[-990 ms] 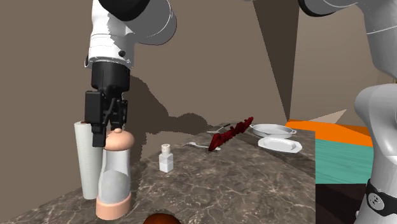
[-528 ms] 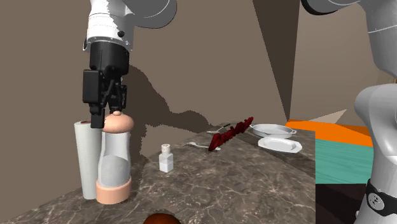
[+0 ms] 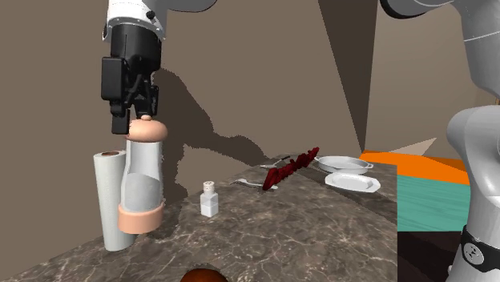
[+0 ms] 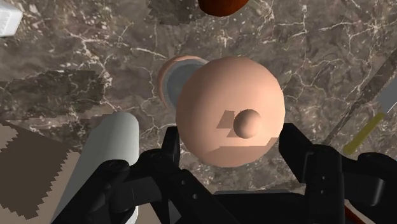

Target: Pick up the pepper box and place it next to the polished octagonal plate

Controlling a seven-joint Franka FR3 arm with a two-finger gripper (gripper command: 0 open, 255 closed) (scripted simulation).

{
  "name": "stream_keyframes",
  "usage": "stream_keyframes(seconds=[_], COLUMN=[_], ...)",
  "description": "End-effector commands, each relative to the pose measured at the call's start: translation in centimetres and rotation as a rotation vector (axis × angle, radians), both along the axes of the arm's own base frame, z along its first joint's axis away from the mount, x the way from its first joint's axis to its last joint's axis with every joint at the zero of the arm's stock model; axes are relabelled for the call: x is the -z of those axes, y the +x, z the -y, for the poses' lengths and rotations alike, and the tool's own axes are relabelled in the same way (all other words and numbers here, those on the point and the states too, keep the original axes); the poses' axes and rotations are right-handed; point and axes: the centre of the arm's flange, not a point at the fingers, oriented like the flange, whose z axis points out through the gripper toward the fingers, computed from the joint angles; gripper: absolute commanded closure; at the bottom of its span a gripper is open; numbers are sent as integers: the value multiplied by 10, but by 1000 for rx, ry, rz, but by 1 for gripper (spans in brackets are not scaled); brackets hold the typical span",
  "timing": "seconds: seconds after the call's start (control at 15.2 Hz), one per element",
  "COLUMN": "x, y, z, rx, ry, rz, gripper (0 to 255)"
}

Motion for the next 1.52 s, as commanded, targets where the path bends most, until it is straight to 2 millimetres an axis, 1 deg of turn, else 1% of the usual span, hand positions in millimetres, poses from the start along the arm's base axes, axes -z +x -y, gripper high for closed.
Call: stream_keyframes(seconds=[0.0,1.45], x=[-12,-128], y=[0,0], z=[-1,-1], rx=[0,0], ry=[0,0], rz=[0,0], gripper=[255,255])
